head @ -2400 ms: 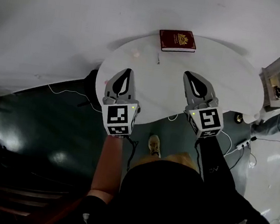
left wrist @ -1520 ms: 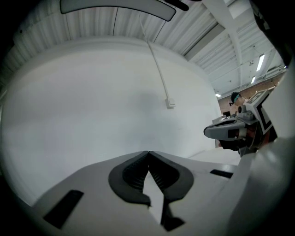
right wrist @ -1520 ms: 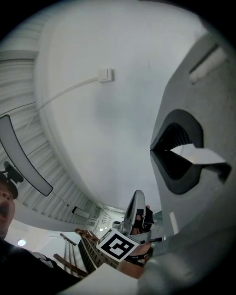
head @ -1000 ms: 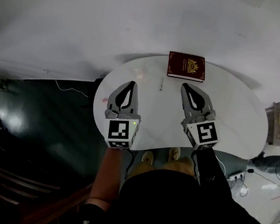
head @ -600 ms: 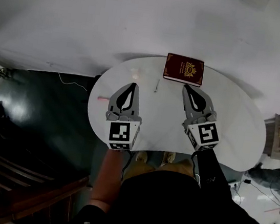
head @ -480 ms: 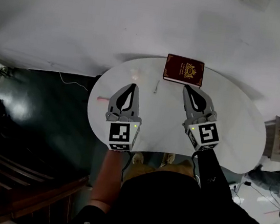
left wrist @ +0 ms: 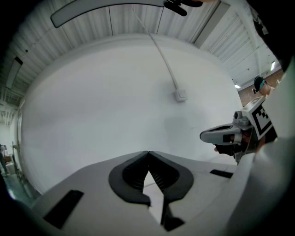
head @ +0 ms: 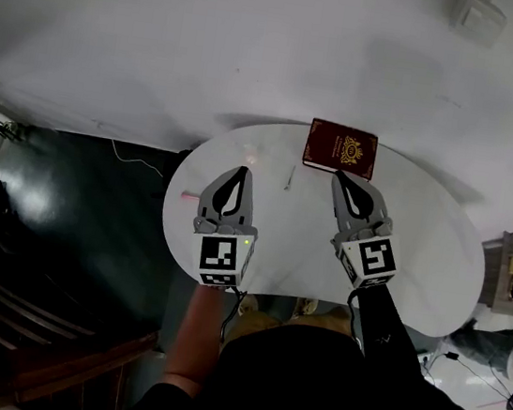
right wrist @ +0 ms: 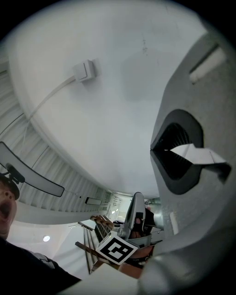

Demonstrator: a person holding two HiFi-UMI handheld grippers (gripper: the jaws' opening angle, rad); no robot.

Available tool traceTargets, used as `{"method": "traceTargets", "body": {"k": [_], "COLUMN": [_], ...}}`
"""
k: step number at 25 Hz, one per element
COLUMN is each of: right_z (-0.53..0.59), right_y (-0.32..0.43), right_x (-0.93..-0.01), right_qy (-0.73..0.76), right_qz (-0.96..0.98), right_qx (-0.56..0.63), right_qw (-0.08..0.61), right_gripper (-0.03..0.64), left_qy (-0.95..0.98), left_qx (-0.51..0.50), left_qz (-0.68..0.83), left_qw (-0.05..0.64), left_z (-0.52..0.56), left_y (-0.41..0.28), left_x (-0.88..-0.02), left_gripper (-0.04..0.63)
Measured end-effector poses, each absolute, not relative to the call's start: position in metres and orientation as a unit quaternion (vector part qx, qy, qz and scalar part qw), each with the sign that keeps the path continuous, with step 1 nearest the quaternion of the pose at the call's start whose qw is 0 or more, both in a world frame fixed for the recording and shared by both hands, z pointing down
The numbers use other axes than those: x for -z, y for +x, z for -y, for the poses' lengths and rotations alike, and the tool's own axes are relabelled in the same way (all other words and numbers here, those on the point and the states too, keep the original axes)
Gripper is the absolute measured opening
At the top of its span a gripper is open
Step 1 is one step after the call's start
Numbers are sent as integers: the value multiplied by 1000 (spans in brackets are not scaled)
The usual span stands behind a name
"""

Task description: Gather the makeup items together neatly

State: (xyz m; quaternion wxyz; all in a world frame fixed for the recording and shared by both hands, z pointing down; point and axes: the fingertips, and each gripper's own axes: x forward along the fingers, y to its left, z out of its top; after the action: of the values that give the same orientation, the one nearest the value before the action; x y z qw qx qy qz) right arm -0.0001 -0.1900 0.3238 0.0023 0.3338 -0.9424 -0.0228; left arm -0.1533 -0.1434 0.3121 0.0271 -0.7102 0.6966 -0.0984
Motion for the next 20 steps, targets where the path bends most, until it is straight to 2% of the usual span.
{"method": "traceTargets", "body": {"k": [20], "right_z": [182], "right_y": [-42], "right_x": [-306], "right_qy": [314], "right_qz": [948], "right_qx": [42], "right_qw": [-3], "right_gripper": [5], "left_qy": [-701], "left_qx": [89], "left_qz": [-706], "left_qw": [41], "left_z": [132], "left_y": [-186], "left_x": [-296], "left_gripper": [9]}}
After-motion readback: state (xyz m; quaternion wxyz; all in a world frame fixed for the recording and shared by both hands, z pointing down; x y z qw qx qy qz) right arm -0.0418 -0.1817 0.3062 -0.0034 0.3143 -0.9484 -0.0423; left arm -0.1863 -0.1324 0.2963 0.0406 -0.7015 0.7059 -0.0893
